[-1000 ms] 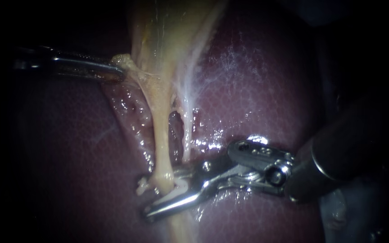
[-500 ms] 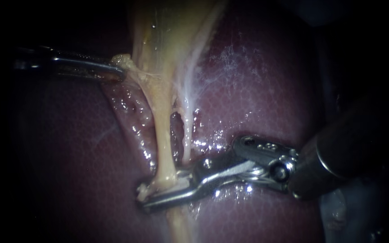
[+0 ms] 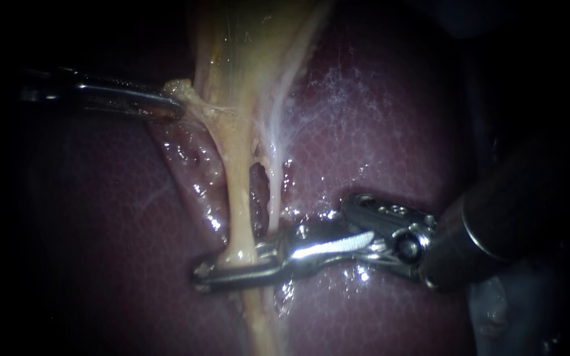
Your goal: Clipping first clip left tube
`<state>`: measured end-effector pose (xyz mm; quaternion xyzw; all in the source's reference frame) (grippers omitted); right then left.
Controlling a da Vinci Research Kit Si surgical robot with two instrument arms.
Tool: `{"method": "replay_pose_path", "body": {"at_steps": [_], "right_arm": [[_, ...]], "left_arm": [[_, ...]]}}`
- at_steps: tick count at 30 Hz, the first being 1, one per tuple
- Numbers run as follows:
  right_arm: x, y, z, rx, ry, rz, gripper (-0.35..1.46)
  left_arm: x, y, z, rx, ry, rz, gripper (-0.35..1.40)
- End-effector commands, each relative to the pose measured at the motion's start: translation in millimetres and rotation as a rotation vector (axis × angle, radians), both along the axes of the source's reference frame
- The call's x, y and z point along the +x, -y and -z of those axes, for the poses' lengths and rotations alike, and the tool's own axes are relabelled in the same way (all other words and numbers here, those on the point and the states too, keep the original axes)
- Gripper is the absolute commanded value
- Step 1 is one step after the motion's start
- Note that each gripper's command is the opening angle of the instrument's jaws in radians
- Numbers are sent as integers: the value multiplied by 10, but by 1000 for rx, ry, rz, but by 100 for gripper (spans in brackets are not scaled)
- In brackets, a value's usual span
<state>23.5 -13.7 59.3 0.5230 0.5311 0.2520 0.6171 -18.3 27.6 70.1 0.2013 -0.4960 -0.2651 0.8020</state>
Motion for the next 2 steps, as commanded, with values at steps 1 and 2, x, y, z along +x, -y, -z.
{"method": "replay_pose_path", "body": {"at_steps": [1, 2], "right_arm": [[0, 0, -1, 1, 1, -1, -35], [0, 0, -1, 1, 1, -1, -35]], "left_arm": [[0, 0, 0, 0, 0, 0, -35], [0, 0, 0, 0, 0, 0, -35]]}}
